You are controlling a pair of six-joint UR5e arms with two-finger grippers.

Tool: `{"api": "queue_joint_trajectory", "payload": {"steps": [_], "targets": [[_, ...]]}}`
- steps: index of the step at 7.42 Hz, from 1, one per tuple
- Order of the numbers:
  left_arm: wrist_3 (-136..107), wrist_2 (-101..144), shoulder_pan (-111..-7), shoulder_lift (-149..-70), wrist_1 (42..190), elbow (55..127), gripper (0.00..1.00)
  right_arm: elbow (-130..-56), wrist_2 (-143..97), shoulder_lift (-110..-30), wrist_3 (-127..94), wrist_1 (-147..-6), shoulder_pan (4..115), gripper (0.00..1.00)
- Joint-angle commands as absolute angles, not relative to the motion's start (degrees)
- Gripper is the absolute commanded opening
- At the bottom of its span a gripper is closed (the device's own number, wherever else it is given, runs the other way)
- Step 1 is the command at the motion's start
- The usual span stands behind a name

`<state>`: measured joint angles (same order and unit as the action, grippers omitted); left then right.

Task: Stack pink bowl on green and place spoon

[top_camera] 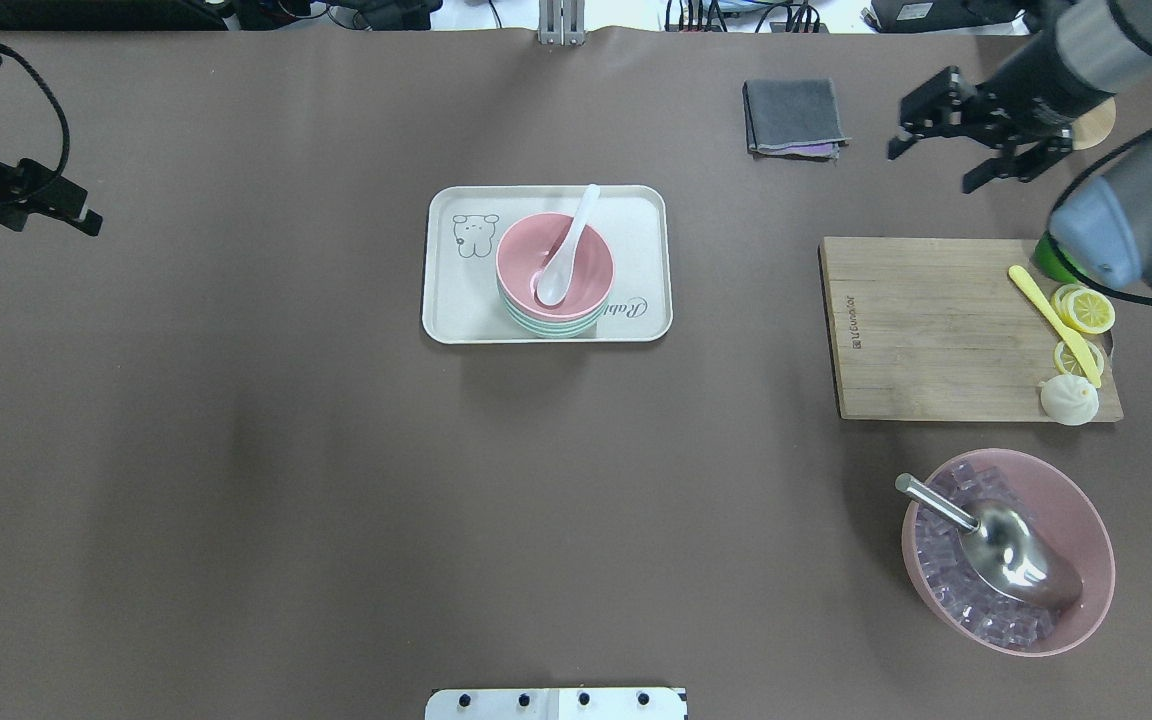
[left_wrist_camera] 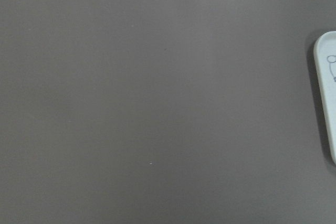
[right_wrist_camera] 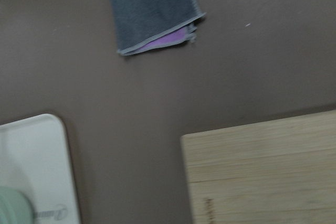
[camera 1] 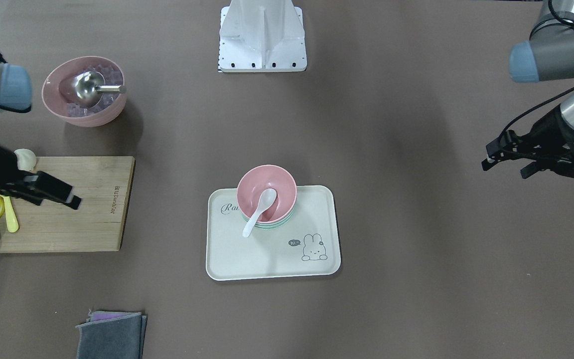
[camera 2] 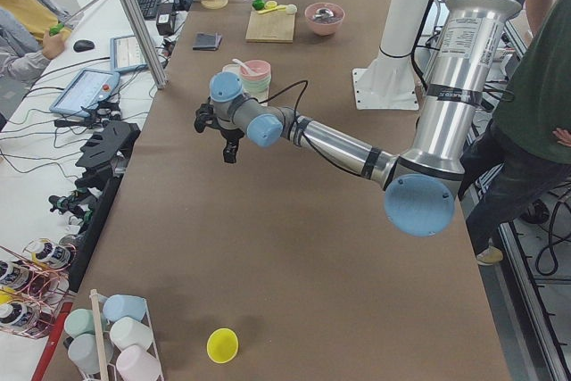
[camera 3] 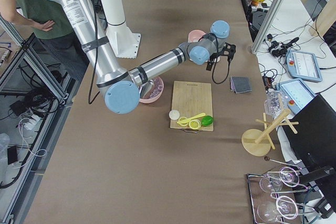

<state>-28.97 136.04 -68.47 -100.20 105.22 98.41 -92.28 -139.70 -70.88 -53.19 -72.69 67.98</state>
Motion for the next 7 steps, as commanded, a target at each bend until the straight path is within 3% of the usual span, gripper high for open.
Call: {"api": "queue_joint_trajectory", "payload": {"steps": [1, 3, 7], "targets": [[-16.2, 136.0, -74.4, -93.9, 105.2, 97.3, 0.98, -89.6, -136.8, -79.9, -22.7, -77.7, 79.0, 1.00], [-6.5, 136.6, -78.6, -91.6, 105.2, 94.1, 0.98, -89.1, -133.8, -80.4, -4.0, -87.8, 84.4, 1.00], [0.4, 136.2, -83.0, -90.3, 102.7, 91.7, 0.98, -88.5, -133.7, -80.4, -3.4, -88.2, 84.4, 1.00]]}}
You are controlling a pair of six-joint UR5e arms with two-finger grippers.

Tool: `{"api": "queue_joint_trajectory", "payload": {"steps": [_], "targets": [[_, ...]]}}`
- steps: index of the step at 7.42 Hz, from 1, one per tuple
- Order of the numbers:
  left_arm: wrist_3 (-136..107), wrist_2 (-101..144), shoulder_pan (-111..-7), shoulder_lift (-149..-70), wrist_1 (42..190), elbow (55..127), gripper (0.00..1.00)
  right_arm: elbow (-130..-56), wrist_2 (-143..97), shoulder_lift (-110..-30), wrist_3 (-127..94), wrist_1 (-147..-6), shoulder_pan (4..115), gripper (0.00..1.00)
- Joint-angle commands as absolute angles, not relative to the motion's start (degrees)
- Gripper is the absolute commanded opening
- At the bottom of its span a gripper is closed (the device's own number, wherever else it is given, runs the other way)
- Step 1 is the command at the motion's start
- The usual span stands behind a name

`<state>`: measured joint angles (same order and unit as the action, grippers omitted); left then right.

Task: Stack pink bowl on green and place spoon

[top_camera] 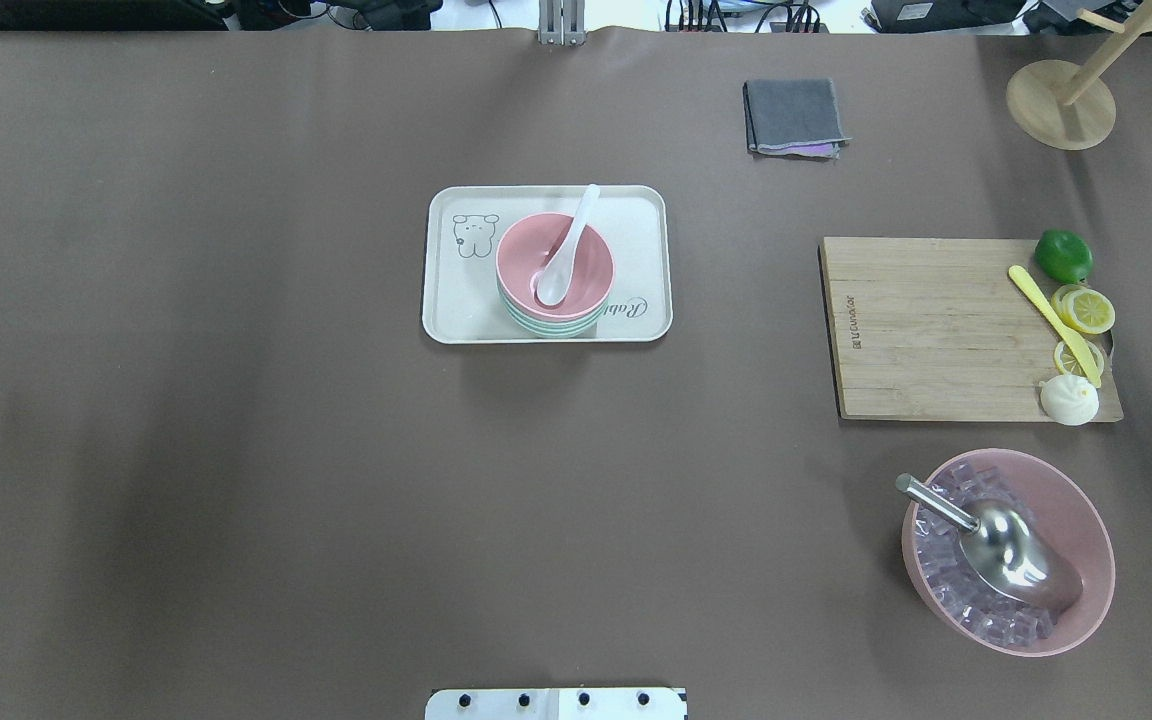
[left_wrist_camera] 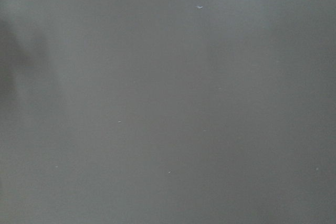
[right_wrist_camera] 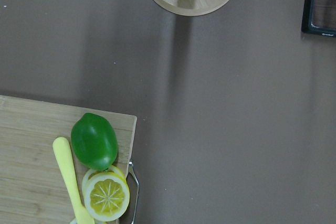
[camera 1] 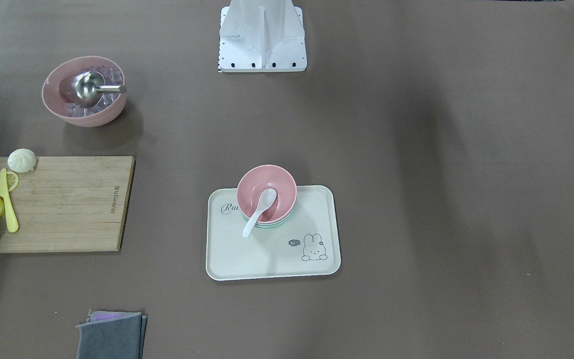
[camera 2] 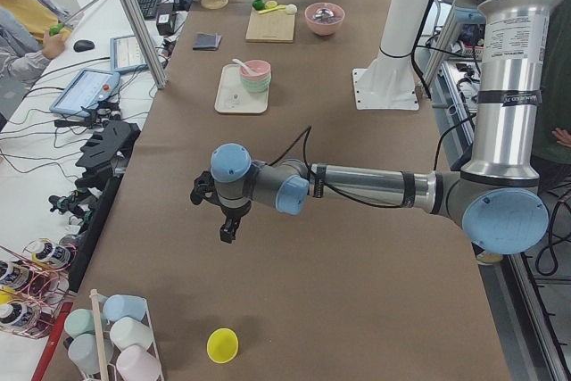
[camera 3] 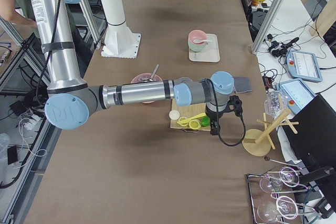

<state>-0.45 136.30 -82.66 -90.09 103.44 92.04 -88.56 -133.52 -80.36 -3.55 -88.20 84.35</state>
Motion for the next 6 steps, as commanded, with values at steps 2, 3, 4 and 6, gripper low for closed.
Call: {"api": "queue_joint_trajectory", "payload": {"steps": [2, 3, 4, 6], "targets": [[-0.2, 135.7, -82.9, -90.8, 102.8, 91.1, 0.98, -88.7, -133.6, -80.4, -3.8, -87.9, 83.8, 1.00], [-0.2, 134.9, -83.2, -90.4, 102.8, 92.5, 0.98, -88.5, -133.5, -80.2, -3.8, -87.9, 83.1, 1.00], [-0.3, 134.9, -83.0, -90.4, 102.8, 92.0, 0.98, -88.2, -133.6, -80.2, -3.5, -87.9, 83.1, 1.00], [-0.2, 134.9, -83.1, -89.9, 102.8, 91.8, 0.98, -88.2, -133.6, -80.5, -3.8, -87.9, 83.0, 1.00]]}}
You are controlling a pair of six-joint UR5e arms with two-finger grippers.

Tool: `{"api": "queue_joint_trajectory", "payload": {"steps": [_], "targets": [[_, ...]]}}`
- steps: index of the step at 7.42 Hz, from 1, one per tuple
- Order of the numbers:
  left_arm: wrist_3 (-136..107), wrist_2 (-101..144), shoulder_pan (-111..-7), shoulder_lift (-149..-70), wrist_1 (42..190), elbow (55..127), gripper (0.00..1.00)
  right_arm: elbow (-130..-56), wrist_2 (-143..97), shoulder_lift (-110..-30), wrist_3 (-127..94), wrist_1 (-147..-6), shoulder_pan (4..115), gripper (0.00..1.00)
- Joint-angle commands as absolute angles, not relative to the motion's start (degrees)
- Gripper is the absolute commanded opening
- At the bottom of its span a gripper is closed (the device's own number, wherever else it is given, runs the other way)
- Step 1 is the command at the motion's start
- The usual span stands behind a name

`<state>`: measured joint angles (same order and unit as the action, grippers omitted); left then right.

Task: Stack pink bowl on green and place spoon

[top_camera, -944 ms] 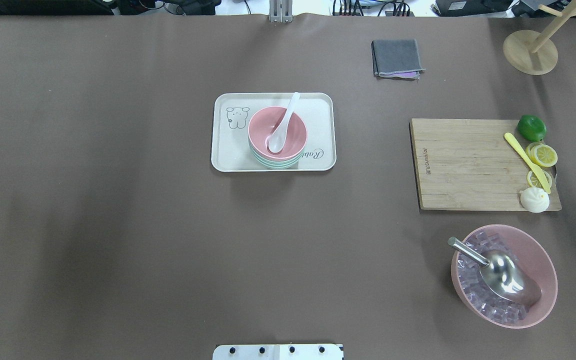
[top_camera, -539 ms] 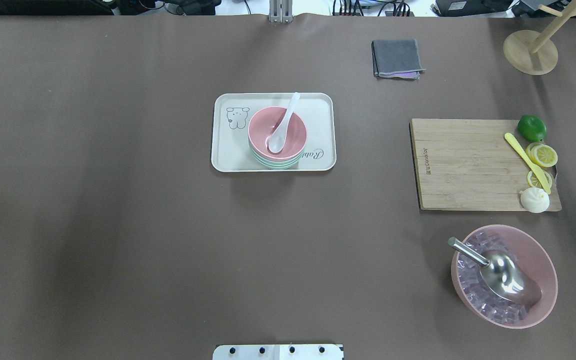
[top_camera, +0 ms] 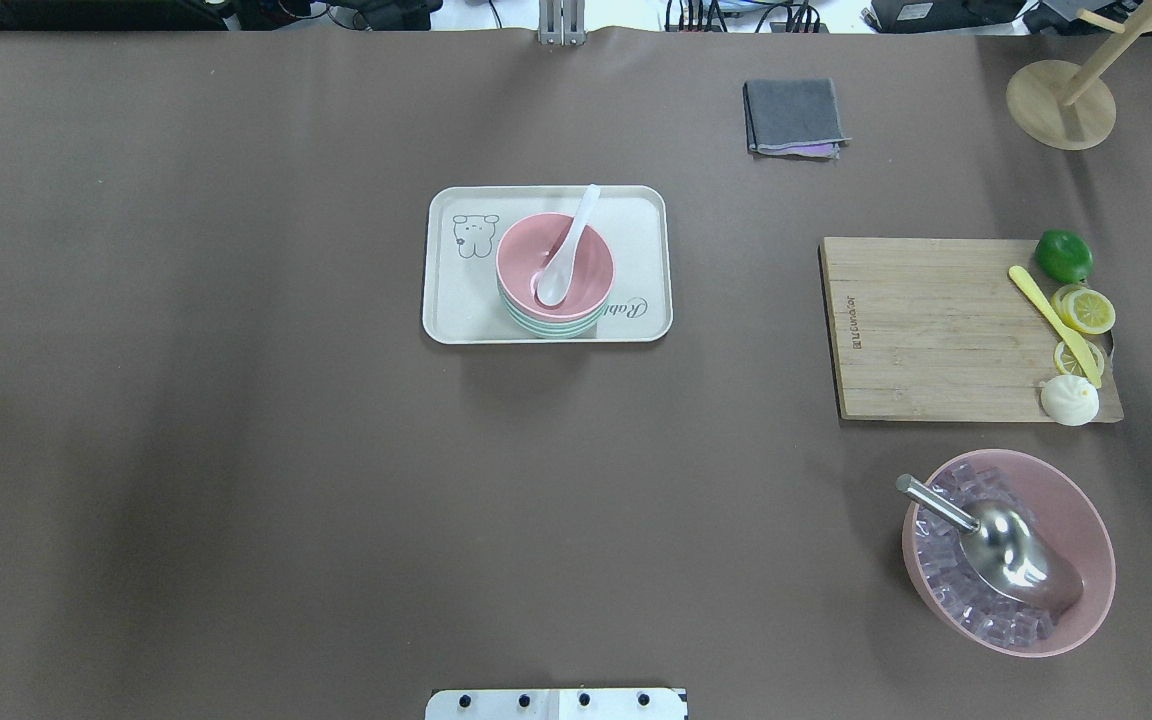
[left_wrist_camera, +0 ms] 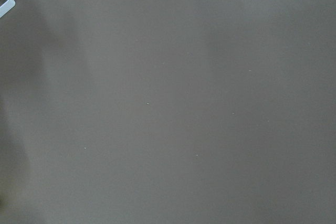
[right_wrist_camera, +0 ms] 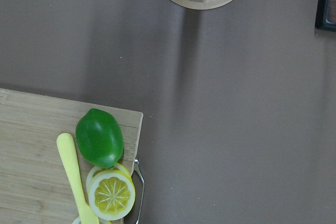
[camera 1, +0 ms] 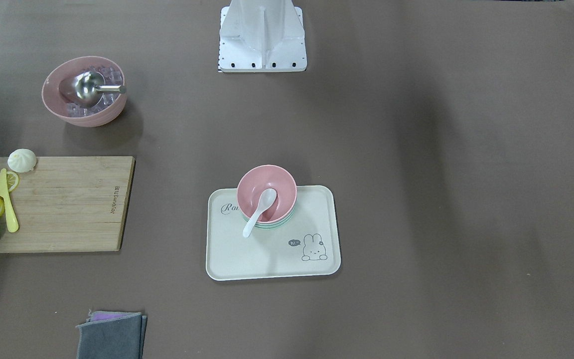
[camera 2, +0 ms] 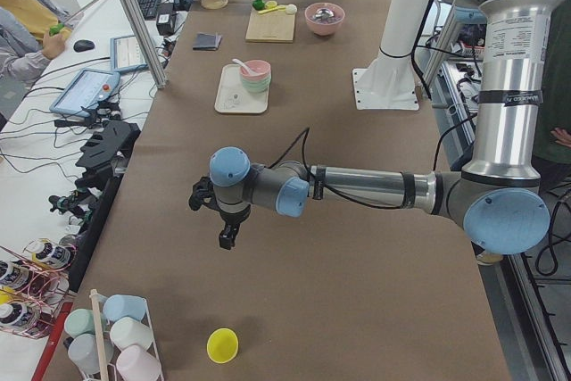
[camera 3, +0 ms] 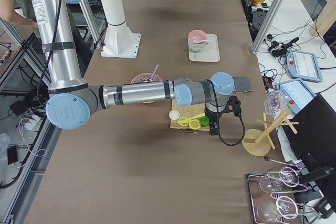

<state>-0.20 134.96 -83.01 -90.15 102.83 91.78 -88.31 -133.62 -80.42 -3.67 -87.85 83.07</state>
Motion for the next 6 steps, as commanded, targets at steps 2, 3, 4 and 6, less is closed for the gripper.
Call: {"api": "queue_joint_trajectory", "payload": {"steps": [2, 3, 4, 6], "targets": [[-0.2, 134.8, -83.0, -89.8, 102.7, 91.3, 0.98, -88.4, -133.5, -80.1, -4.2, -87.8, 82.6, 1.00], [-0.2, 134.8, -83.0, -90.0, 102.8, 90.6, 0.98, -88.0, -133.4, -79.9, -4.1, -87.9, 82.3, 1.00], [-0.3, 134.9, -83.0, -90.3, 102.7, 90.6, 0.98, -87.7, -133.4, -79.8, -4.2, -87.8, 81.5, 1.00], [-0.9, 134.9, -83.0, -90.9, 103.0, 90.0, 0.98, -88.1, -133.4, -79.8, -4.2, -87.8, 81.5, 1.00]]}}
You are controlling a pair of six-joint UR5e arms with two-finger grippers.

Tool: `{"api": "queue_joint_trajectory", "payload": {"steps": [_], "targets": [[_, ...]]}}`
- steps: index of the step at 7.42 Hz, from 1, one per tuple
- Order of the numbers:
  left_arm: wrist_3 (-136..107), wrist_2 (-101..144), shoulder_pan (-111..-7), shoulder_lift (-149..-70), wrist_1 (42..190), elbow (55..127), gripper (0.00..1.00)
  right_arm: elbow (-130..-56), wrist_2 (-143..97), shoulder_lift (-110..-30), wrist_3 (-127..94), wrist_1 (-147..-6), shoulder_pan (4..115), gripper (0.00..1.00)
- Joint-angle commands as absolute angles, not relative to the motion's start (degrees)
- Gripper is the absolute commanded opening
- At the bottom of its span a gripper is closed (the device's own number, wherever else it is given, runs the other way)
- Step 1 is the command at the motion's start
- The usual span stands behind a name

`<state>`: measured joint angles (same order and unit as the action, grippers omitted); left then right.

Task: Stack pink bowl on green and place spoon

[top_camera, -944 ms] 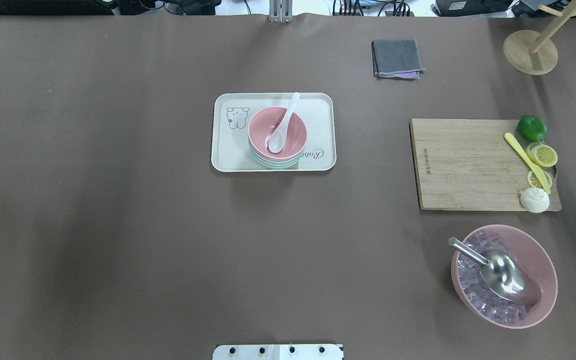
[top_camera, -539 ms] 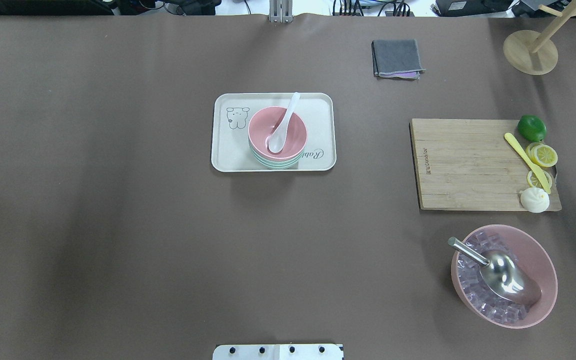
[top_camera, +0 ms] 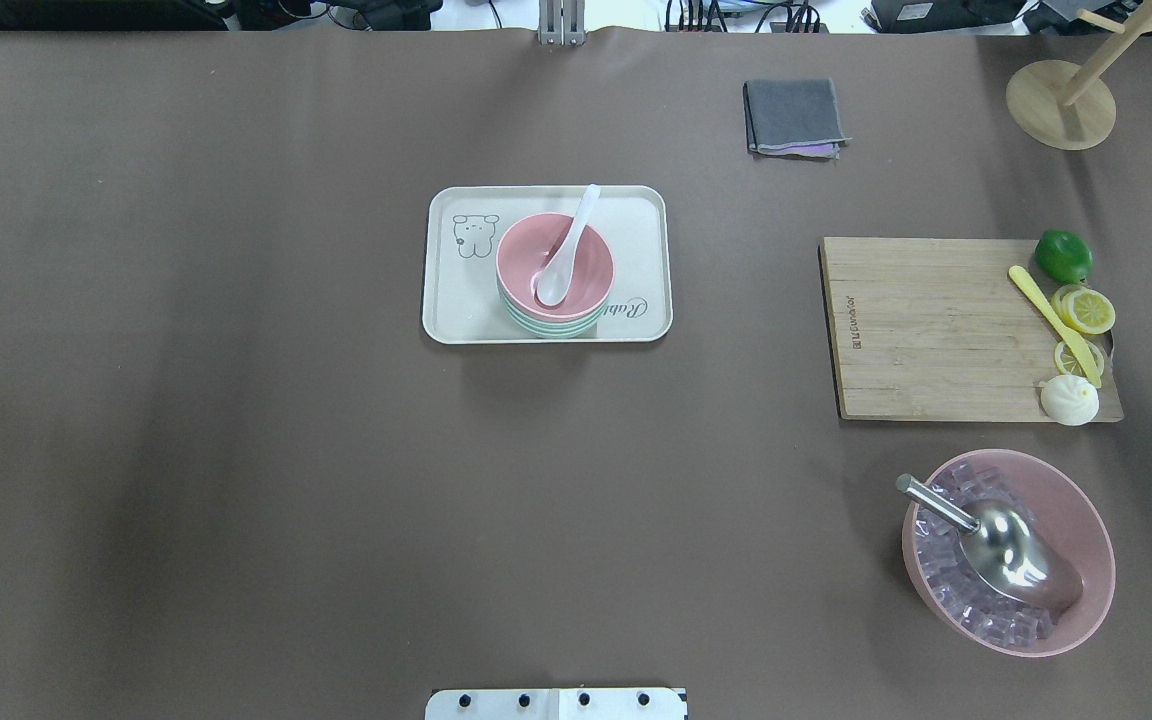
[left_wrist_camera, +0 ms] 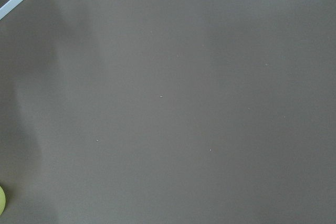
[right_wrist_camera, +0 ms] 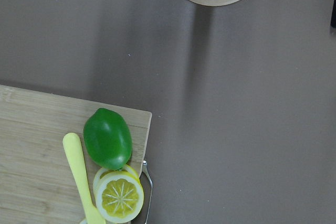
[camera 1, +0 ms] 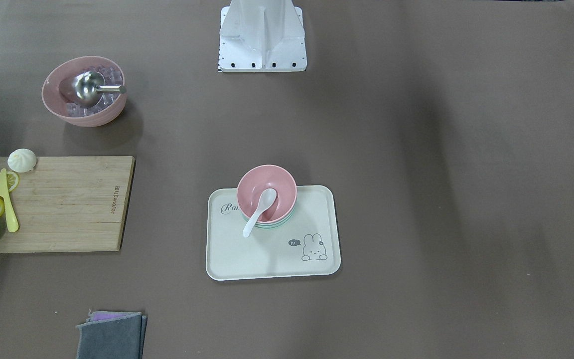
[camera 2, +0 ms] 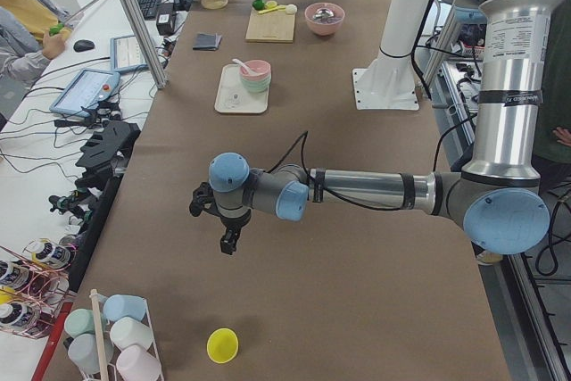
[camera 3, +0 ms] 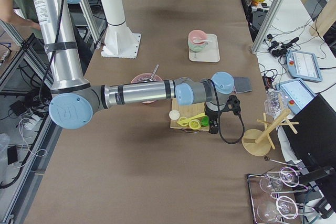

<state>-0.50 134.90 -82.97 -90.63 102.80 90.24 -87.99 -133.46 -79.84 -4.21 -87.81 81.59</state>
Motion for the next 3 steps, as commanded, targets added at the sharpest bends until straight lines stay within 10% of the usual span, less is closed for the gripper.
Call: {"api": "queue_joint_trajectory", "payload": {"steps": [1, 3], "targets": [[-2.4, 134.8, -83.0, -90.4, 103.4, 91.7, 0.98, -88.1, -133.5, -79.8, -4.2, -87.8, 81.5, 1.00], [-2.7, 135.0, -82.9, -90.7, 103.4, 92.2, 0.98, -88.2, -133.5, -79.7, -4.2, -87.8, 81.5, 1.00]]}}
